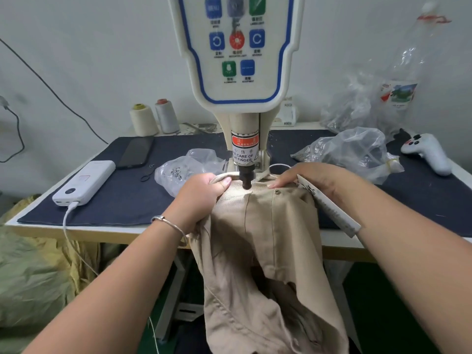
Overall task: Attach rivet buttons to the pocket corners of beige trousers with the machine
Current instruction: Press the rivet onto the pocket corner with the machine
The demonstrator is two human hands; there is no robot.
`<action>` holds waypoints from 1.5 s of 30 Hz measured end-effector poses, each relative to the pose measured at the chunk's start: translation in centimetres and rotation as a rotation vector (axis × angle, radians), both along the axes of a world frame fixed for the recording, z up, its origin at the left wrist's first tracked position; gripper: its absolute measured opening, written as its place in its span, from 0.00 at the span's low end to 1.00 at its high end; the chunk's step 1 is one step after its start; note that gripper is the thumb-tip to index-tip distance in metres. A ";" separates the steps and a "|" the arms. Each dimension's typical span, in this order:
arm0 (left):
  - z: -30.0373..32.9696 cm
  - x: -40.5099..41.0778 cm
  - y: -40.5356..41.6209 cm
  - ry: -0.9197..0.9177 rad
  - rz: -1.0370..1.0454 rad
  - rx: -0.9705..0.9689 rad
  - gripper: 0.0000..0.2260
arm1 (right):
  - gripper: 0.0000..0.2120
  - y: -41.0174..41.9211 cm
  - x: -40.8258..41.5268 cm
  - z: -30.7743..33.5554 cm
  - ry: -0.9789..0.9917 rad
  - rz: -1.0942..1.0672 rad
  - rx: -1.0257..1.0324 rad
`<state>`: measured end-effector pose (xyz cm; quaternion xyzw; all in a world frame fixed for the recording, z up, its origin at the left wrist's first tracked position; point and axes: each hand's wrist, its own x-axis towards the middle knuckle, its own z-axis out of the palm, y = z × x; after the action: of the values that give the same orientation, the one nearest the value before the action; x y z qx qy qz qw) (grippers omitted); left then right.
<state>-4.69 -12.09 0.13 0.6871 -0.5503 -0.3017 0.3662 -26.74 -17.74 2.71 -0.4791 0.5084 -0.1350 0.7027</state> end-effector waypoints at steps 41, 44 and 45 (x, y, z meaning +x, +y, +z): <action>-4.2 2.6 -0.2 0.264 -0.218 0.018 0.07 | 0.18 -1.2 -0.5 -4.6 -0.112 0.144 -0.286; -4.2 2.6 -0.2 0.269 -0.217 0.024 0.07 | 0.20 -1.4 -0.5 -4.7 -0.139 0.148 -0.248; -4.2 2.6 -0.2 0.281 -0.214 0.023 0.06 | 0.20 -1.4 -0.6 -4.8 -0.146 0.148 -0.233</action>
<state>-2.14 -12.29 -4.07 0.5798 -0.5604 -0.4383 0.3971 -27.31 -19.15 -2.06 -0.5826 0.4003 -0.1754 0.6852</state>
